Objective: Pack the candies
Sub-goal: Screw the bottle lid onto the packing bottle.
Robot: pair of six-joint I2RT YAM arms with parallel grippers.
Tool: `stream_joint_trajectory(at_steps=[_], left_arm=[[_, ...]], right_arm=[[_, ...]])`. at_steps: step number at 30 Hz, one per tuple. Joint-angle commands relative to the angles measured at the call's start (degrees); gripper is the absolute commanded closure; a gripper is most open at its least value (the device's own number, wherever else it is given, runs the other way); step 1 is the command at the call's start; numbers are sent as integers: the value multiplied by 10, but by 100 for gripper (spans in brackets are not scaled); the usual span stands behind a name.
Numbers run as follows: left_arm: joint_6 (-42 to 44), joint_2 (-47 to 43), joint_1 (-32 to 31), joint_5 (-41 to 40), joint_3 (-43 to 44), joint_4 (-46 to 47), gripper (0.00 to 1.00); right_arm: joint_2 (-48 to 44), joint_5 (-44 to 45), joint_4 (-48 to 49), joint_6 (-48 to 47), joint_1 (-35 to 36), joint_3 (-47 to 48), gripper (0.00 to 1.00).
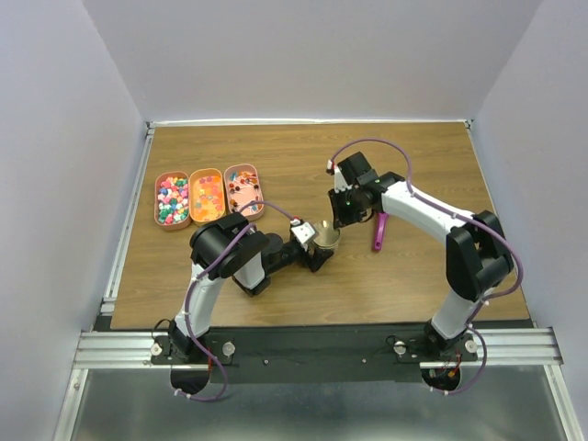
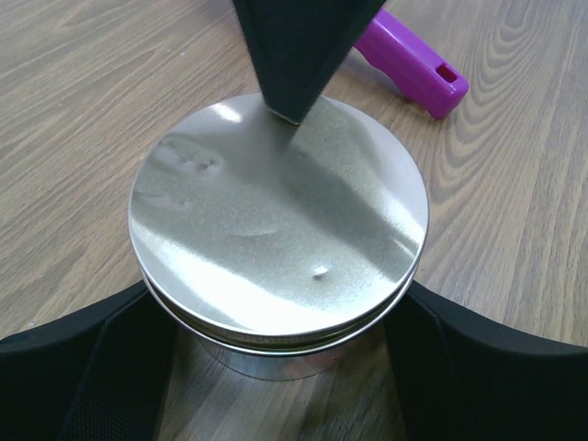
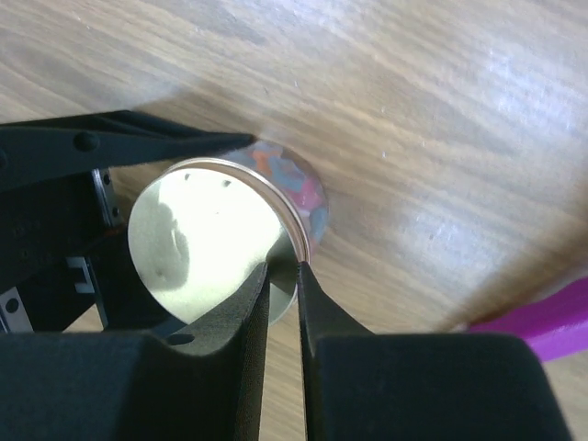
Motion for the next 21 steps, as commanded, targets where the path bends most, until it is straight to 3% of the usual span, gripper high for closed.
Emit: stream_joint_trajectory(at_steps=[1, 4, 11, 21], left_arm=[[-33, 29, 2, -19, -16, 259, 27], [-33, 30, 1, -19, -19, 260, 27], [-31, 32, 1, -9, -17, 263, 27], [-31, 32, 4, -3, -18, 267, 27]], right_arm=[[-21, -29, -46, 65, 41, -47, 78], [-35, -55, -49, 52, 9, -41, 77], [-10, -98, -57, -12, -26, 31, 61], [82, -124, -67, -81, -30, 112, 59]])
